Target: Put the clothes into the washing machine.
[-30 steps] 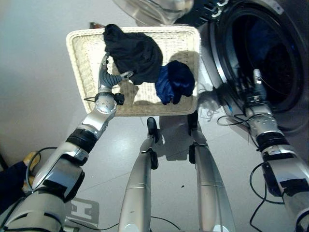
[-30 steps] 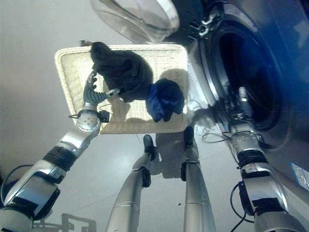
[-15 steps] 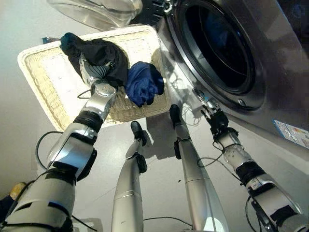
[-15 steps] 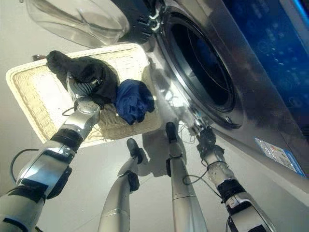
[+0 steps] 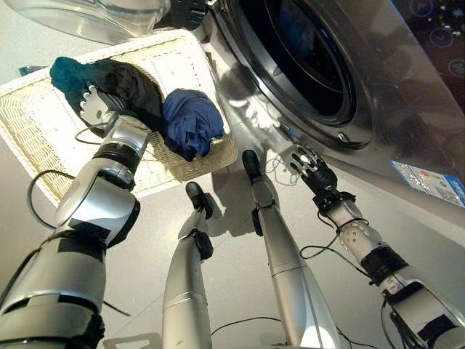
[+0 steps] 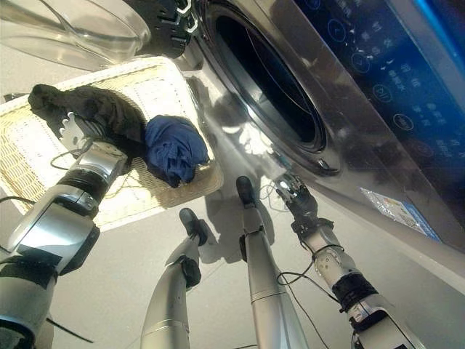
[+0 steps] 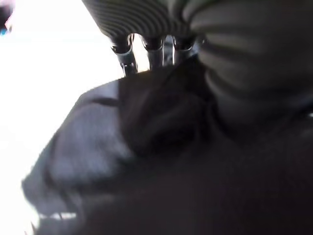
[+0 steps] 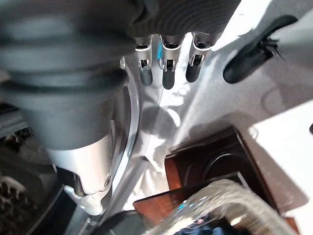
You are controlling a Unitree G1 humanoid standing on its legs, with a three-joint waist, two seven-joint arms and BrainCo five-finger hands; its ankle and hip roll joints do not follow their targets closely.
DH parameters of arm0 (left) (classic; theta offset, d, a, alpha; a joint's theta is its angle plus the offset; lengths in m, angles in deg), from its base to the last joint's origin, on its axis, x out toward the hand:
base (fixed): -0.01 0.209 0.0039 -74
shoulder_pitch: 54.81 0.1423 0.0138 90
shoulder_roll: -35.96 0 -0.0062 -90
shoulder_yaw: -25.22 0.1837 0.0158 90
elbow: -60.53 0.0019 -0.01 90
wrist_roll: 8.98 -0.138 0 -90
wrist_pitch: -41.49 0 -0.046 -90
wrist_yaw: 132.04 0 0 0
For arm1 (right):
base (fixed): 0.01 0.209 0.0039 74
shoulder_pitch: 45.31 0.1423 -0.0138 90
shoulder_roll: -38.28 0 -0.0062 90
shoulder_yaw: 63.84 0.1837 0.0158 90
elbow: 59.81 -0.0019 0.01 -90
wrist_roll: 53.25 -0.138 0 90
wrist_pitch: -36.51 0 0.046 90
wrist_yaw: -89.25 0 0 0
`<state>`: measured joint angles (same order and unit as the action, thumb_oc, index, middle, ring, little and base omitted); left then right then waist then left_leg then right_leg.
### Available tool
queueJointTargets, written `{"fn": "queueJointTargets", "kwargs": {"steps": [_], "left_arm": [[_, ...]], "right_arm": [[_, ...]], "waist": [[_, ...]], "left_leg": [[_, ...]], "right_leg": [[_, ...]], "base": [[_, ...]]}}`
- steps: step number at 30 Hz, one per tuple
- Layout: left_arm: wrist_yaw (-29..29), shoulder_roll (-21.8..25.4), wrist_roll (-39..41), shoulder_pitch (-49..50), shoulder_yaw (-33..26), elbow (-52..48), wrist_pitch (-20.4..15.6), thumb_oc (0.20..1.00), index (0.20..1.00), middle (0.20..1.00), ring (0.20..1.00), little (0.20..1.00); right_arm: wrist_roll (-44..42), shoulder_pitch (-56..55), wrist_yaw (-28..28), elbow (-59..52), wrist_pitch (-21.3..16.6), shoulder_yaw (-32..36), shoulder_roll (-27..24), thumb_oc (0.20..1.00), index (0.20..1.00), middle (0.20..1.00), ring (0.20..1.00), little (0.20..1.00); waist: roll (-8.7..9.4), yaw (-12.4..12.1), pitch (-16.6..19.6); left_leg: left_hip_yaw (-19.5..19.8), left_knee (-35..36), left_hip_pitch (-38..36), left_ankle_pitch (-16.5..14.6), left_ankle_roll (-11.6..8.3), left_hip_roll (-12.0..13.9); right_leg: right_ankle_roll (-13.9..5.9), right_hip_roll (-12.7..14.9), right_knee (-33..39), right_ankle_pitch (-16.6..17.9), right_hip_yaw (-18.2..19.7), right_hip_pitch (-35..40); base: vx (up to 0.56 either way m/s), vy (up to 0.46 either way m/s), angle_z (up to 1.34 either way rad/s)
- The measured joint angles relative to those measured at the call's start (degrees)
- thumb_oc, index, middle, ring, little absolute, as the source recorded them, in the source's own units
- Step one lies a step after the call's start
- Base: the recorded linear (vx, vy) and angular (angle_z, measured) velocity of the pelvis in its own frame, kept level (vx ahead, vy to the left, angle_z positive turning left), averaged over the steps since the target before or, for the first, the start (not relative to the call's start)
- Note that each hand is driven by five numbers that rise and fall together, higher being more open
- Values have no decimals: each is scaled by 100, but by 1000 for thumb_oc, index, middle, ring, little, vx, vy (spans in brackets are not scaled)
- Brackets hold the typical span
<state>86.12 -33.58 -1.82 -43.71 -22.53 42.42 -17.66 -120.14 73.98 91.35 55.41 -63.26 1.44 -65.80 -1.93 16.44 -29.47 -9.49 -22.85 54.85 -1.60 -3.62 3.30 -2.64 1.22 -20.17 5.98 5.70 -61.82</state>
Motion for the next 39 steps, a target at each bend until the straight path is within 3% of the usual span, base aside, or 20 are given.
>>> {"fn": "queueJointTargets", "kwargs": {"steps": [1, 3, 6, 7, 9, 10, 11, 13, 15, 16, 18, 20, 22, 23, 27, 29, 30, 31, 33, 39], "left_arm": [[-147, 25, -219, -28, 69, -98, 214, 200, 200, 200, 200, 200], [-217, 16, -265, -30, 98, -126, 258, 200, 200, 200, 200, 200], [-149, 5, -137, 64, -40, -173, 116, 200, 200, 200, 200, 200], [-21, 0, 177, 192, -612, -322, -234, 200, 200, 200, 200, 200], [64, -20, 513, 438, -1057, -587, -708, 200, 200, 200, 200, 200], [140, -13, 851, 632, -1389, -765, -1119, 200, 200, 200, 200, 200], [140, -13, 851, 632, -1389, -765, -1119, 200, 200, 200, 200, 200], [185, -68, 1475, 1173, -1723, -1107, -2004, 200, 200, 200, 200, 200], [223, -118, 1798, 1440, -1981, -1405, -2443, 200, 200, 200, 200, 200], [223, -118, 1798, 1440, -1981, -1405, -2443, 200, 200, 200, 200, 200], [297, -175, 2103, 1652, -2107, -1513, -2786, 200, 200, 200, 200, 200], [365, -213, 2318, 1980, -2420, -1706, -3004, 200, 200, 200, 200, 200], [365, -213, 2318, 1980, -2420, -1706, -3004, 200, 200, 200, 200, 200], [488, -242, 2566, 2497, -2575, -1864, -3258, 200, 200, 200, 200, 200], [611, -282, 2566, 3014, -2929, -2321, -3404, 200, 200, 200, 200, 200], [725, -322, 2560, 3203, -2977, -2576, -3460, 200, 200, 200, 200, 200], [725, -322, 2560, 3203, -2977, -2576, -3460, 200, 200, 200, 200, 200], [781, -331, 2506, 3564, -3008, -3173, -3569, 200, 200, 200, 200, 200], [768, -380, 2443, 3737, -3013, -3447, -3613, 200, 200, 200, 200, 200], [-709, -549, 1380, 4131, -2779, -4401, -4214, 200, 200, 200, 200, 200]], "right_arm": [[98, 0, -17, -104, 3, -37, -95, 1000, 1000, 1000, 1000, 1000], [227, 7, -17, -215, 3, -50, -108, 1000, 1000, 1000, 1000, 1000], [427, 49, -28, -273, 1, -72, -82, 1000, 1000, 1000, 1000, 1000], [647, 89, -94, -317, 0, -87, -60, 1000, 1000, 1000, 1000, 1000], [825, 118, -179, -477, 1, -91, 6, 1000, 1000, 1000, 1000, 1000], [957, 97, -247, -667, 1, -86, 40, 1000, 1000, 1000, 1000, 1000], [957, 97, -247, -667, 1, -86, 40, 1000, 1000, 1000, 1000, 1000], [1176, 134, -376, -924, 1, -86, 176, 1000, 1000, 1000, 1000, 1000], [1427, 136, -538, -1051, 4, -75, 232, 1000, 1000, 1000, 1000, 1000], [1427, 136, -538, -1051, 4, -75, 232, 1000, 1000, 1000, 1000, 1000], [1631, 153, -649, -1175, 10, -60, 244, 1000, 1000, 1000, 1000, 1000], [1777, 112, -706, -1189, 47, -57, 242, 1000, 1000, 1000, 1000, 1000], [1777, 112, -706, -1189, 47, -57, 242, 1000, 1000, 1000, 1000, 1000], [1955, -149, -737, -1256, 102, -43, 236, 1000, 1000, 1000, 1000, 1000], [2139, -349, -770, -1409, 103, -77, 234, 1000, 1000, 1000, 1000, 1000], [2257, -350, -774, -1510, 99, -14, 230, 1000, 1000, 1000, 1000, 1000], [2257, -350, -774, -1510, 99, -14, 230, 1000, 1000, 1000, 1000, 1000], [2498, -113, -791, -1566, 98, -6, 233, 1000, 1000, 1000, 1000, 1000], [2707, 99, -812, -1643, 100, -5, 240, 1000, 1000, 1000, 1000, 1000], [3919, 865, -841, -1809, 203, -28, 222, 1000, 1000, 1000, 1000, 1000]], "waist": [[1, -5, 0], [5, -24, 3], [9, -68, 5], [14, -166, 7], [14, -247, 8], [14, -321, 8], [14, -321, 8], [28, -462, 20], [57, -486, 35], [57, -486, 35], [59, -536, 36], [60, -620, 35], [60, -620, 35], [61, -666, 36], [61, -806, 34], [87, -1035, 48], [87, -1035, 48], [89, -1284, 47], [91, -1378, 46], [99, -1572, 41]], "left_leg": [[-3, 0, 23, 0, 1, -15], [4, 1, 22, -1, 3, -19], [34, 13, 23, -1, 3, -30], [86, 62, -3, 0, 2, -43], [201, 106, -62, 3, -3, -70], [251, 132, -122, 5, -14, -67], [251, 132, -122, 5, -14, -67], [418, 138, -244, 15, -16, -69], [477, 117, -239, 48, -14, -84], [477, 117, -239, 48, -14, -84], [509, 125, -205, 80, 4, -99], [513, 148, -279, 99, 9, -111], [513, 148, -279, 99, 9, -111], [539, 411, -587, 226, -11, -117], [703, 489, -772, 322, -79, -93], [831, 638, -932, 432, -183, -32], [831, 638, -932, 432, -183, -32], [943, 854, -1035, 605, -245, -14], [1014, 931, -1075, 675, -260, 4], [1121, 1058, -1264, 828, -241, 13]], "right_leg": [[-3, 5, 12, 28, 17, -14], [-5, 8, 25, 31, 18, -6], [14, 6, 44, 49, 18, 6], [6, -1, 64, 55, 17, 28], [13, -16, 101, 65, 7, 113], [20, -20, 148, 70, -22, 189], [20, -20, 148, 70, -22, 189], [67, -12, 171, 71, -174, 391], [122, 3, 142, 72, -222, 414], [122, 3, 142, 72, -222, 414], [129, 27, 136, 59, -226, 414], [143, 60, 131, 46, -259, 487], [143, 60, 131, 46, -259, 487], [185, 102, 138, -9, -407, 763], [267, 129, 12, -159, -645, 969], [336, 99, -24, -245, -821, 1140], [336, 99, -24, -245, -821, 1140], [372, 104, -51, -271, -948, 1197], [393, 108, -46, -285, -1062, 1257], [407, 145, 5, -333, -1252, 1565]], "base": [[0, 0, 0], [0, 0, 0], [0, 0, 0], [-9, -10, -4], [0, 0, 0], [0, 0, 0], [-15, -17, 7], [-63, -11, 17], [-90, -3, 15], [-25, 16, 15], [-34, 12, 13], [-56, 16, 4], [-53, -10, 12], [-71, -30, 23], [-56, -43, 33], [-73, -50, 28], [-77, -51, 29], [-36, -30, 21], [-89, -58, 28], [-71, -22, 26]]}}
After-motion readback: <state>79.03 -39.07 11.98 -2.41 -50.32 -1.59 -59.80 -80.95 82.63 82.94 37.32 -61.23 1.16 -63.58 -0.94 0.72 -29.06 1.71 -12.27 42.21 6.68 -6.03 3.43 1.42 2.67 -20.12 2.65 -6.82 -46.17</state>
